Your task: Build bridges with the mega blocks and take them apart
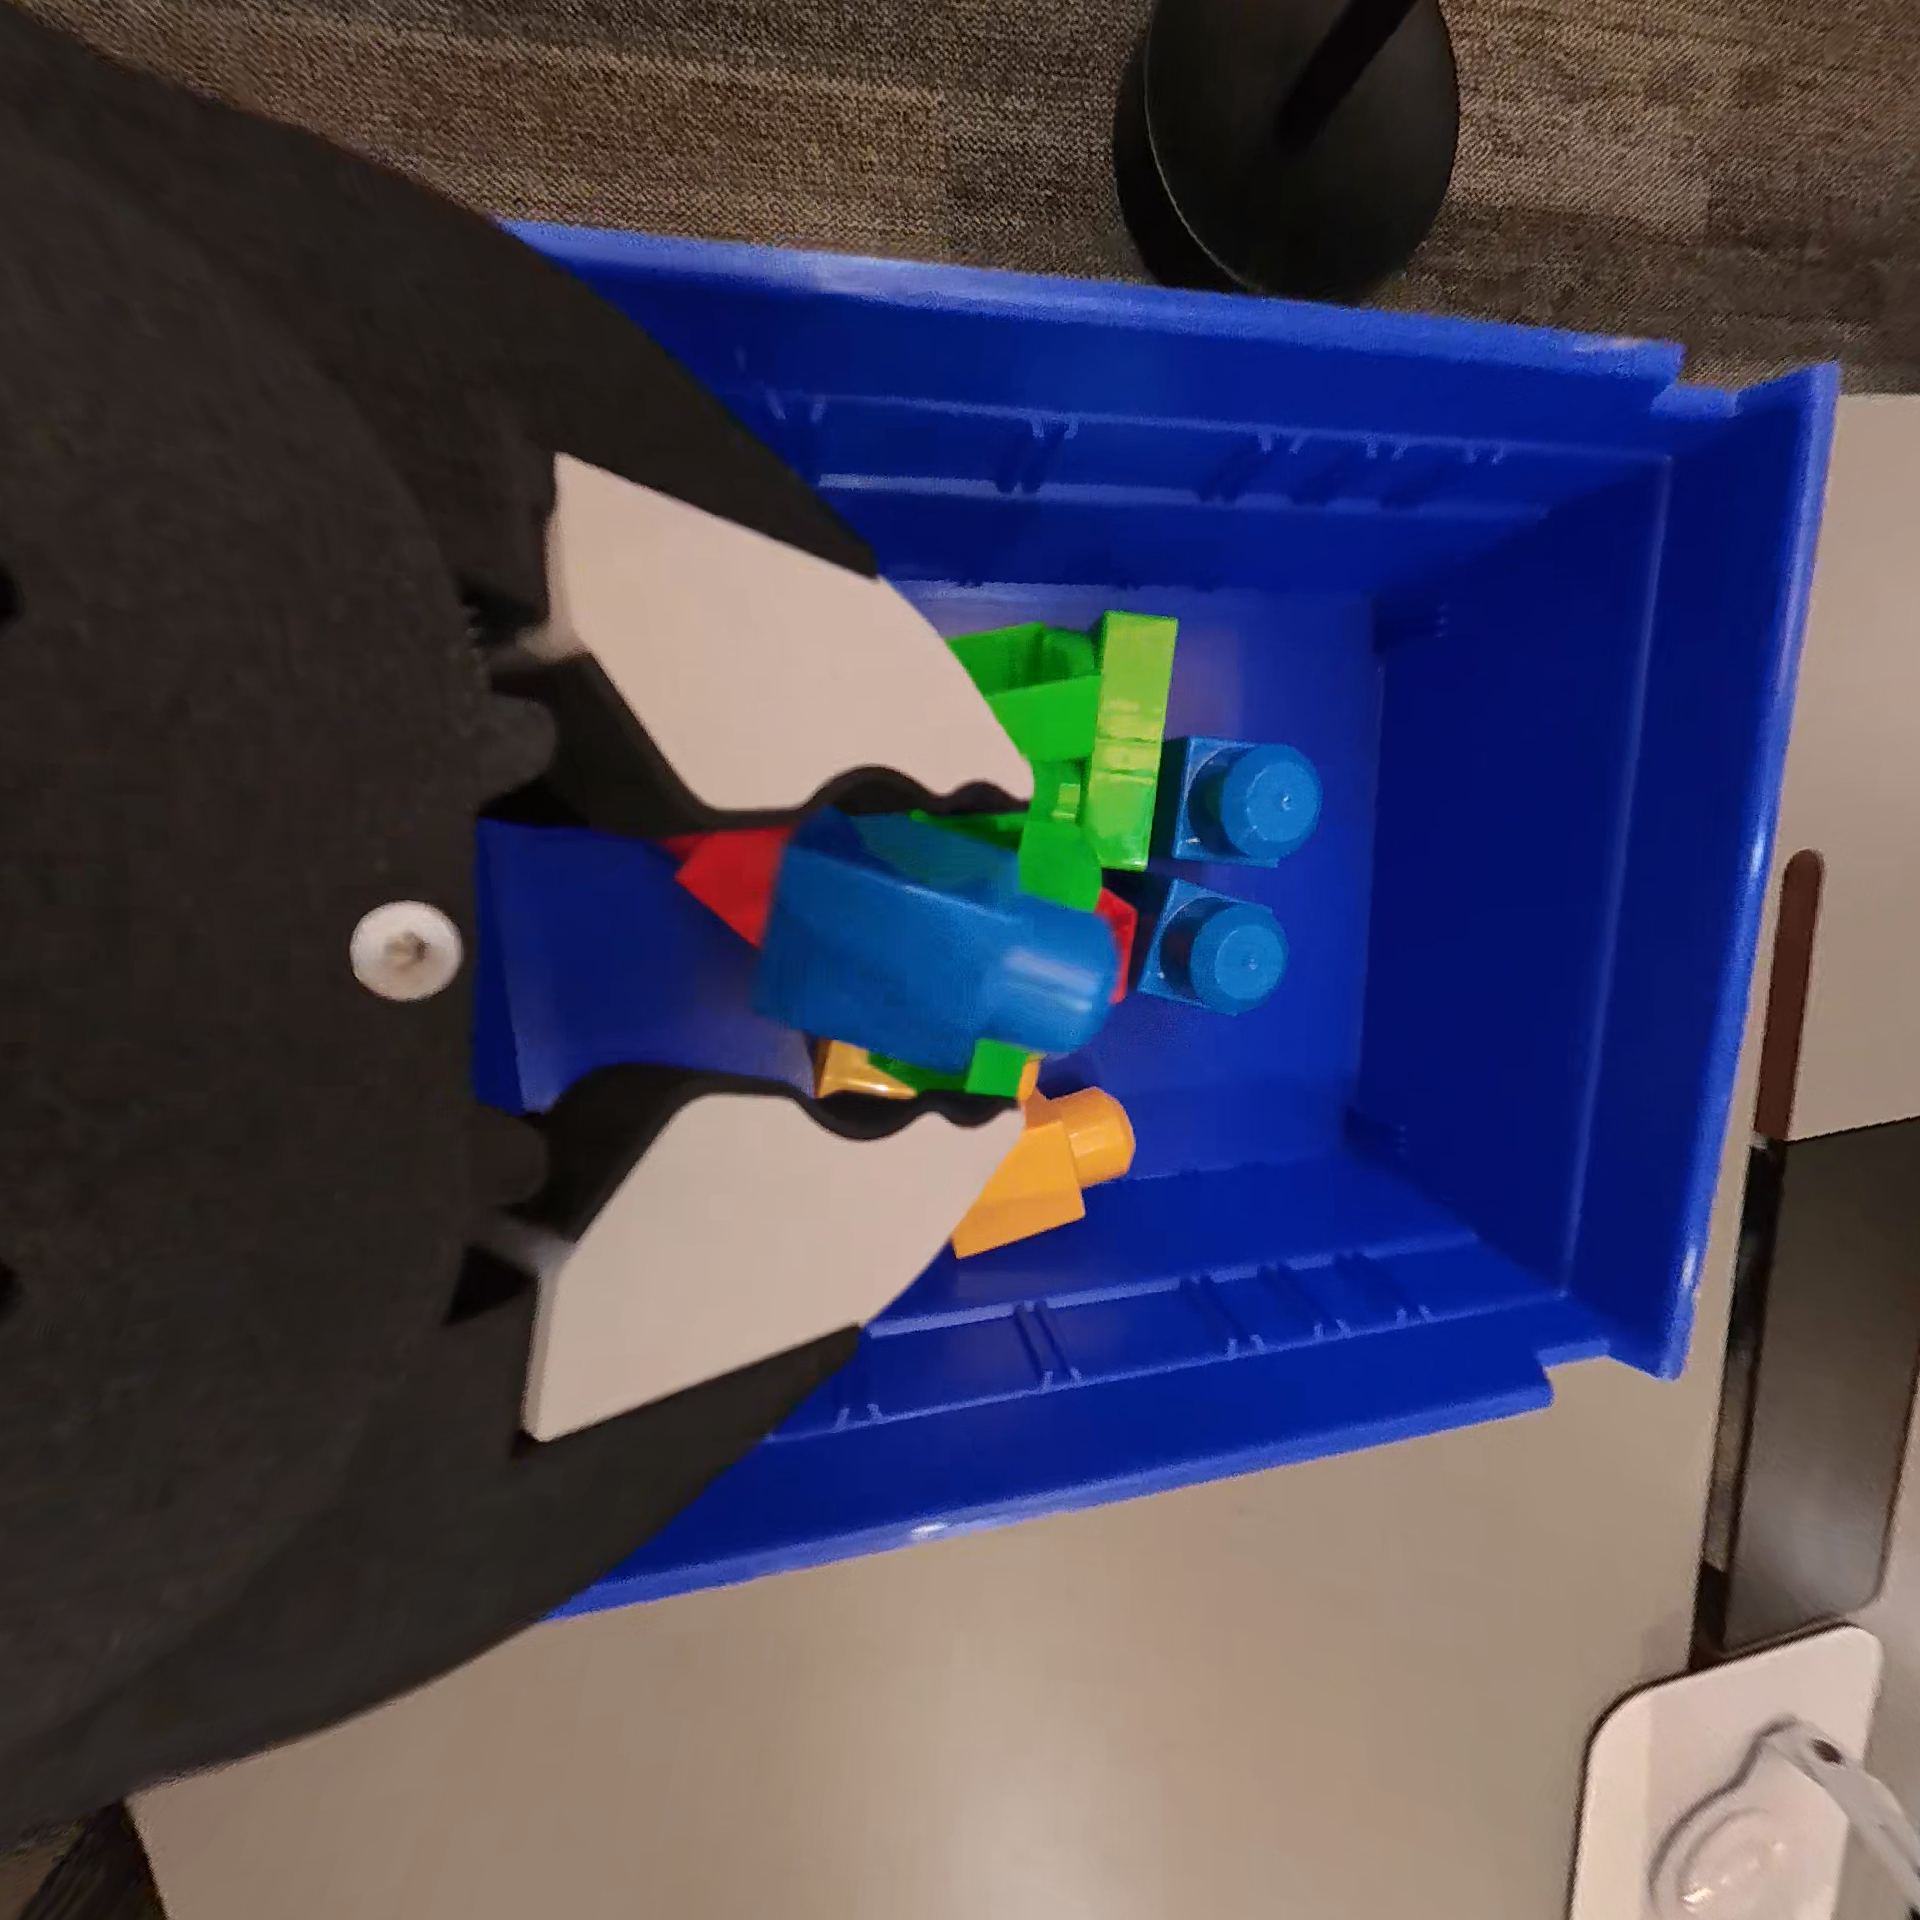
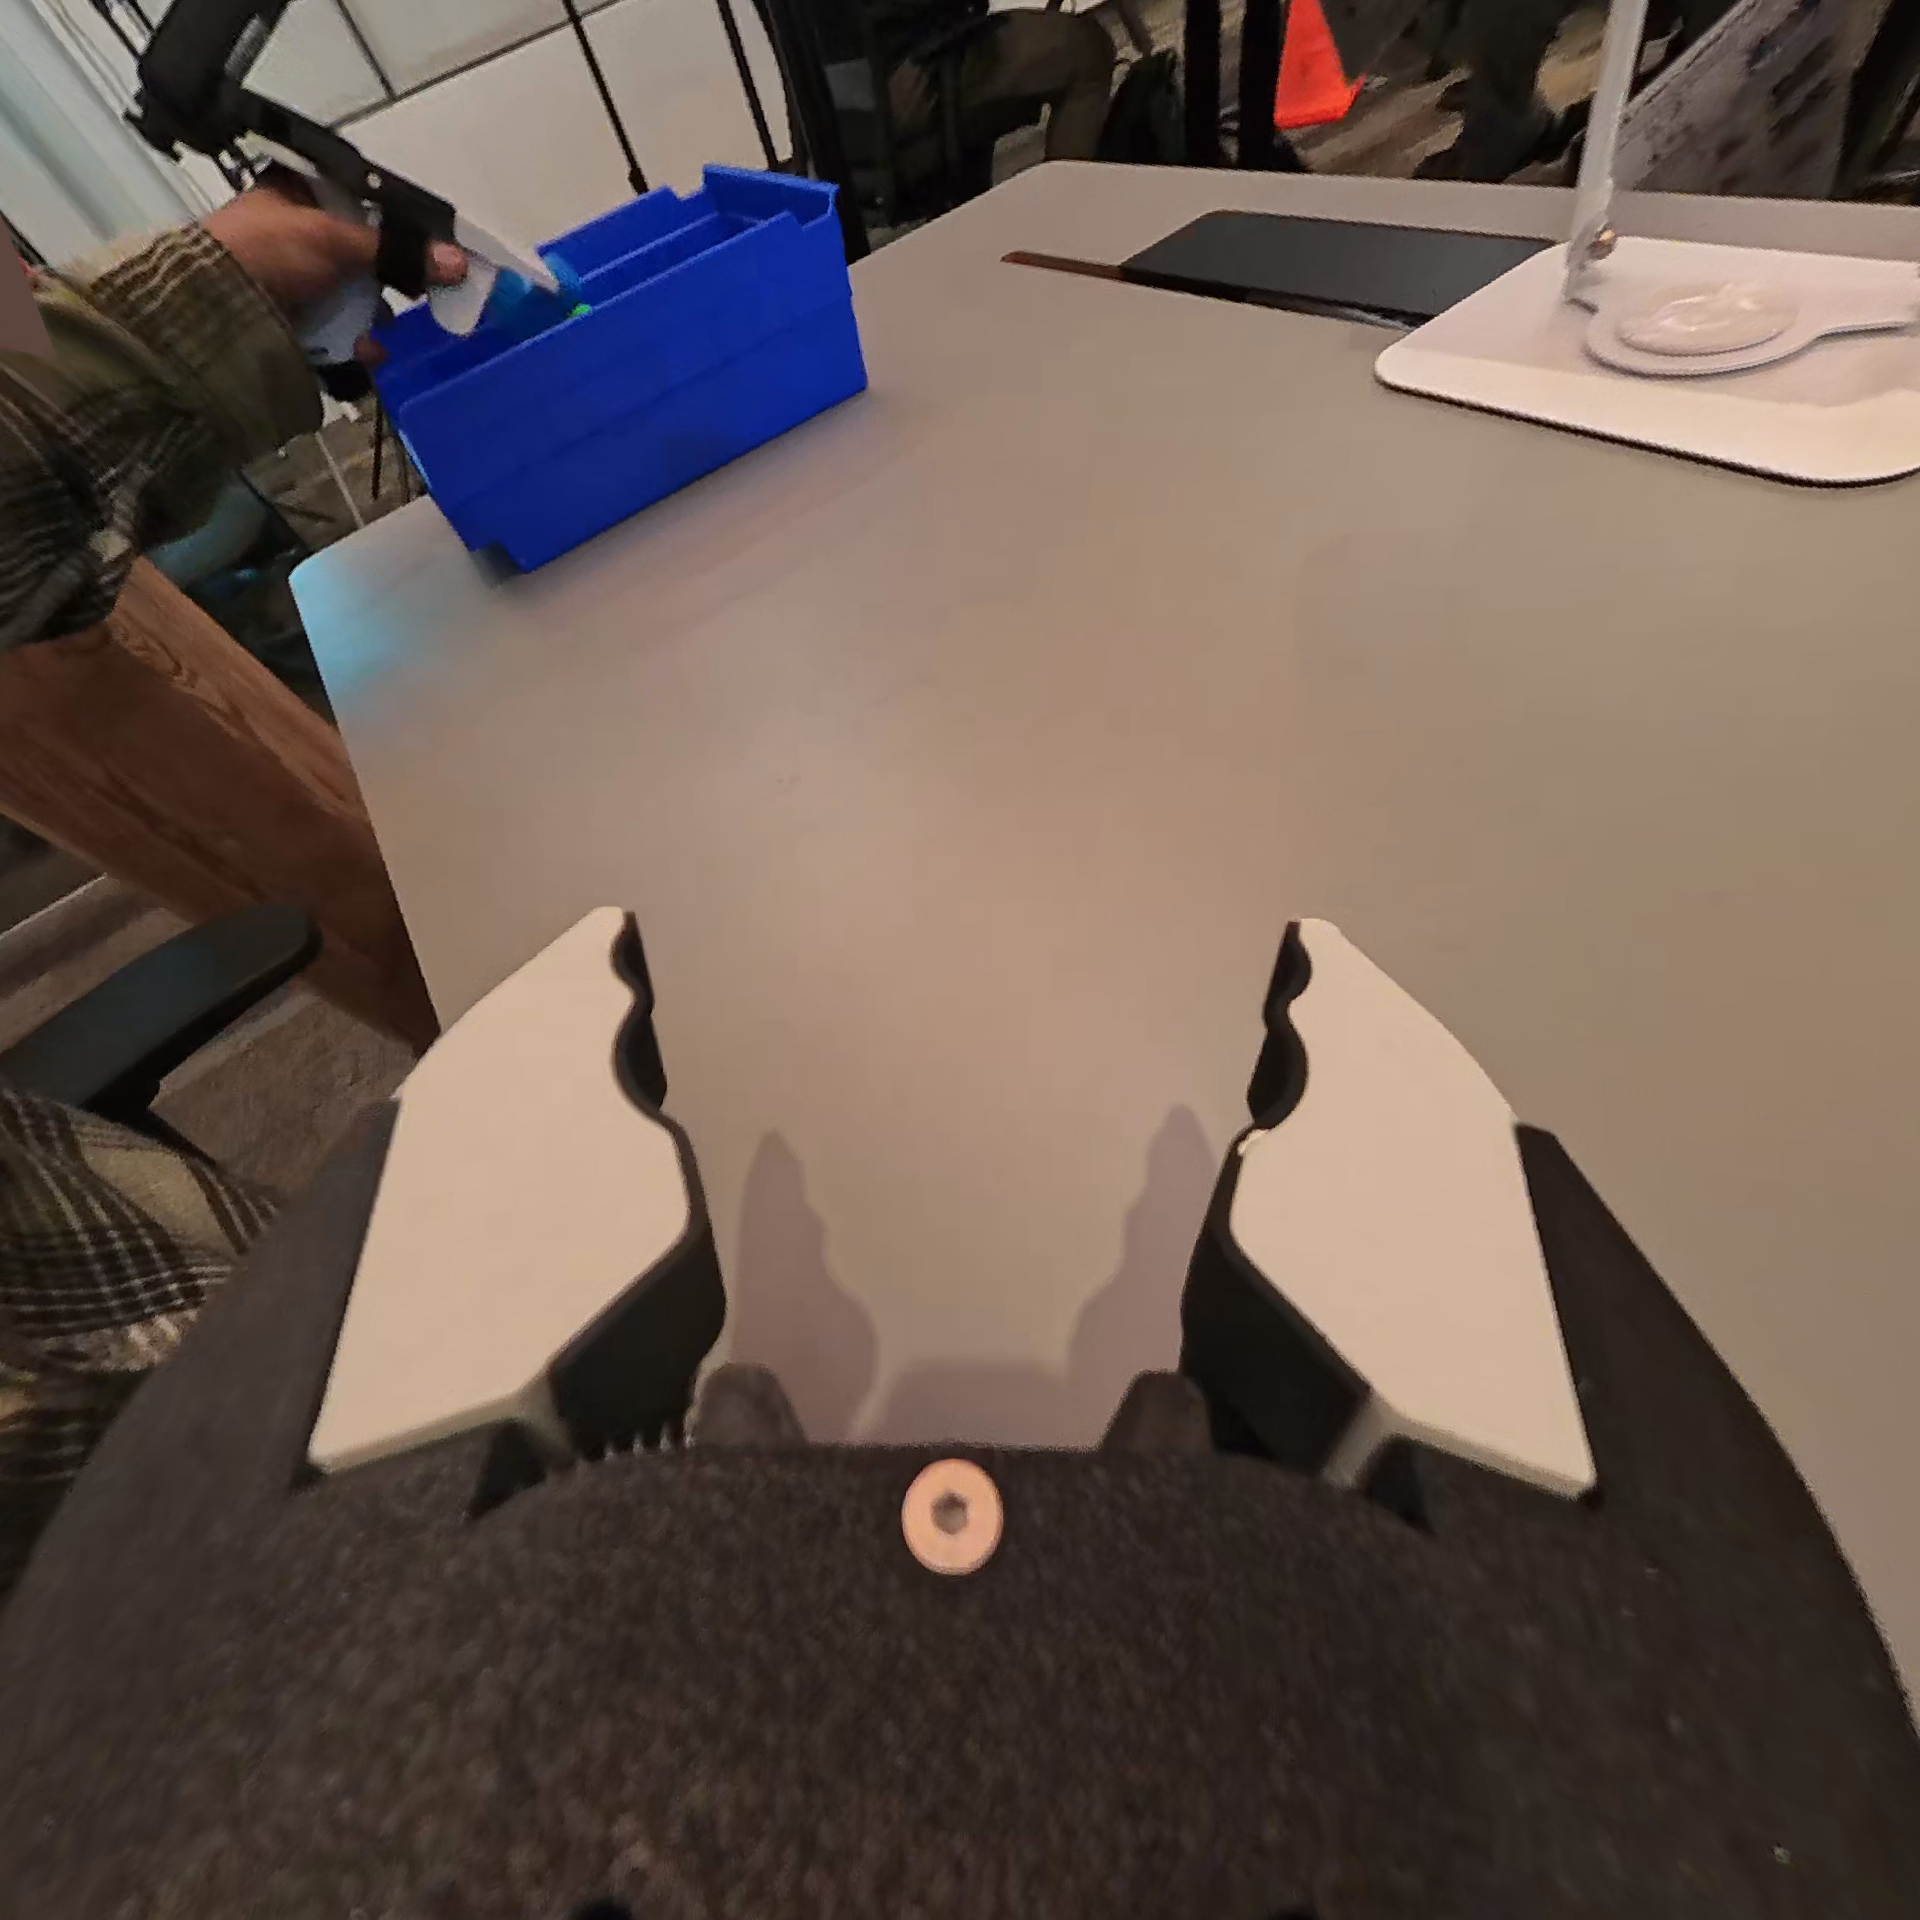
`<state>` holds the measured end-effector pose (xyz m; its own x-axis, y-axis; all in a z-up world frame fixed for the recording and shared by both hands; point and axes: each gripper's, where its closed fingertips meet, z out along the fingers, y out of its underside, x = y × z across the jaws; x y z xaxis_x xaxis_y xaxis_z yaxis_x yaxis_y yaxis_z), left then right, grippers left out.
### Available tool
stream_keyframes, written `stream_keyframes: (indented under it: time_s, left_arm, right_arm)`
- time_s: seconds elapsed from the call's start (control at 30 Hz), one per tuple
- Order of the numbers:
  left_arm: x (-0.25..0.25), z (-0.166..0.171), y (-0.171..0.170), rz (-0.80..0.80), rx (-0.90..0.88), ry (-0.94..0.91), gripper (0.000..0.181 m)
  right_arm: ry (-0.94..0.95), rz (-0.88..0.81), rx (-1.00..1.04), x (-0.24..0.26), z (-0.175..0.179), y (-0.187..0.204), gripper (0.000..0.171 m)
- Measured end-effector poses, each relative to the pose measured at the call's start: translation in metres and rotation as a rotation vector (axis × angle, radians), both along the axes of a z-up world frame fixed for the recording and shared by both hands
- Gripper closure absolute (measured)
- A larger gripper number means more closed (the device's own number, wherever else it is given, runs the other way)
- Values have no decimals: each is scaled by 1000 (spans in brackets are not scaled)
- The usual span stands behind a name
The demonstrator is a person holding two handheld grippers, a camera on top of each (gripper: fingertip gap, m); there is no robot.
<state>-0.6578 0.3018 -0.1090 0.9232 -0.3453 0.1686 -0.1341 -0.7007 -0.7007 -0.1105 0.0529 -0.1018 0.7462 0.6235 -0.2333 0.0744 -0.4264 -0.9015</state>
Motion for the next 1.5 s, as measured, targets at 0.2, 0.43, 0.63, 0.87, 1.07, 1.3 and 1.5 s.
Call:
stream_keyframes:
  time_s: [0.2, 0.43, 0.63, 0.87, 1.07, 1.3, 1.5]
  left_arm:
    - [19, 60, -2, -3, 222, -19, 110]
    - [162, 136, -69, -311, 461, -96, 108]
    - [310, 121, -161, -652, 486, -305, 111]
    - [395, 70, -224, -851, 352, -474, 113]
    - [392, 53, -214, -810, 315, -461, 114]
    - [382, 48, -194, -766, 296, -465, 114]
    - [377, 43, -185, -755, 283, -481, 115]
  right_arm:
    - [-20, -59, 7, 17, 6, -5, 60]
    - [-96, -218, 18, 86, 29, -14, 60]
    - [-204, -405, 9, 187, 52, -4, 66]
    - [-282, -520, -110, 297, 39, 55, 90]
    - [-313, -626, -315, 359, -13, 112, 93]
    - [-279, -739, -488, 389, -51, 153, 107]
    - [-276, -765, -551, 396, -68, 159, 142]
